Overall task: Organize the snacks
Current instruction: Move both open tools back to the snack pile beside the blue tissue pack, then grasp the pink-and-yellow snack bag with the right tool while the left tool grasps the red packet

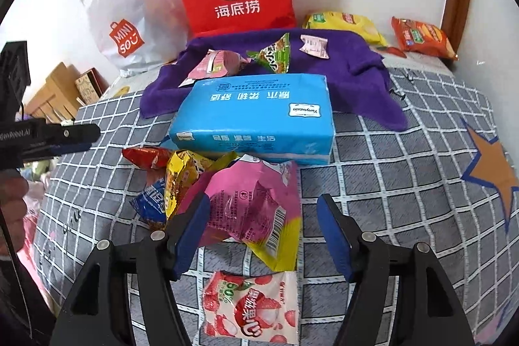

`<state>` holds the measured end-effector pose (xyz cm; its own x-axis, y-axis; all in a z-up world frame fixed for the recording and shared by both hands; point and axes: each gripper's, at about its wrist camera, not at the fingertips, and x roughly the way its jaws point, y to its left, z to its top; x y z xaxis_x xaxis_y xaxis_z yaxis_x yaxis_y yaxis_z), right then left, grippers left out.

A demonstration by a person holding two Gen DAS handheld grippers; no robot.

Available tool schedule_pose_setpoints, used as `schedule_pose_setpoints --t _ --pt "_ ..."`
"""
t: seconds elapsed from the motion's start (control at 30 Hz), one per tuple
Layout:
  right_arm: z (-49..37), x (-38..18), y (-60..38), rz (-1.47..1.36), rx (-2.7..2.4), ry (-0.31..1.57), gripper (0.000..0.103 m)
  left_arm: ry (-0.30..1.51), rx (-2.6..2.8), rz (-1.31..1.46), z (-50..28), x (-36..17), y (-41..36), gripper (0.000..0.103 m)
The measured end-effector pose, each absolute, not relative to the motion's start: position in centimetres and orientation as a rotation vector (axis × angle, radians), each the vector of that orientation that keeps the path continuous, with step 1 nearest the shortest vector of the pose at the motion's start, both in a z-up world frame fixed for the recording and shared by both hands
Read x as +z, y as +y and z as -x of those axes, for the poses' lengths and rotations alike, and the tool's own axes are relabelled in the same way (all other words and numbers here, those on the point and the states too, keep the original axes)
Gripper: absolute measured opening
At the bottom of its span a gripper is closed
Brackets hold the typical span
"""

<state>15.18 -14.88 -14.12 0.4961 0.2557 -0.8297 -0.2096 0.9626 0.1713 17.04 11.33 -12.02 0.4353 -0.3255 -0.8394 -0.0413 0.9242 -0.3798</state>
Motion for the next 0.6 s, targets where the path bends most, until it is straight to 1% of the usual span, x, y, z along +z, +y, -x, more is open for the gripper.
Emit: schedule_pose_setpoints --t 0.07,0.2,0.23,0.27,0.33,0.37,0.4,0.43,0.47,0.5,0.6 --pt "-15.6 -14.3 -14.6 -0.063 0.303 1.026 0.070 1.111 -0.188 0.372 -17.0 -12.0 11.2 0.057" --pt "-16.9 -16.0 -13.0 -0.015 0.341 1.082 0.077 1.111 -0.185 0.364 -16.9 -12.0 10.9 0.057" --pt "-17.1 -16.4 -12.8 -0.008 0.349 1.084 0.077 1.111 -0.184 0.362 -16.9 -11.9 10.9 0.057" --pt "-17.2 -16.8 -12.8 -0.016 0.351 1.069 0.080 1.108 -0.183 0.360 -16.8 -11.9 10.8 0.057" --pt "-17.5 -16.9 -13.1 -0.047 0.357 1.049 0.081 1.103 -0.184 0.350 -16.7 -12.0 10.5 0.057" --pt "-17.6 -17.0 -13.1 -0.059 0.372 1.052 0.080 1.106 -0.183 0.340 -16.7 -12.1 10.3 0.057" --pt "-17.7 -16.9 -13.3 -0.067 0.389 1.051 0.074 1.109 -0.182 0.333 -16.7 -12.2 10.2 0.057" --pt "-17.6 -16.7 -13.4 -0.066 0.405 1.049 0.073 1.114 -0.181 0.326 -16.7 -12.5 9.9 0.057" --pt "-17.5 -16.5 -13.4 -0.050 0.410 1.045 0.067 1.122 -0.182 0.320 -16.8 -12.8 9.6 0.057" --pt "-17.2 -16.2 -13.4 -0.024 0.419 1.036 0.065 1.127 -0.183 0.318 -16.9 -13.0 9.4 0.057" --pt "-16.4 -15.2 -14.0 0.039 0.408 0.999 0.064 1.145 -0.177 0.320 -17.5 -14.1 8.9 0.057"
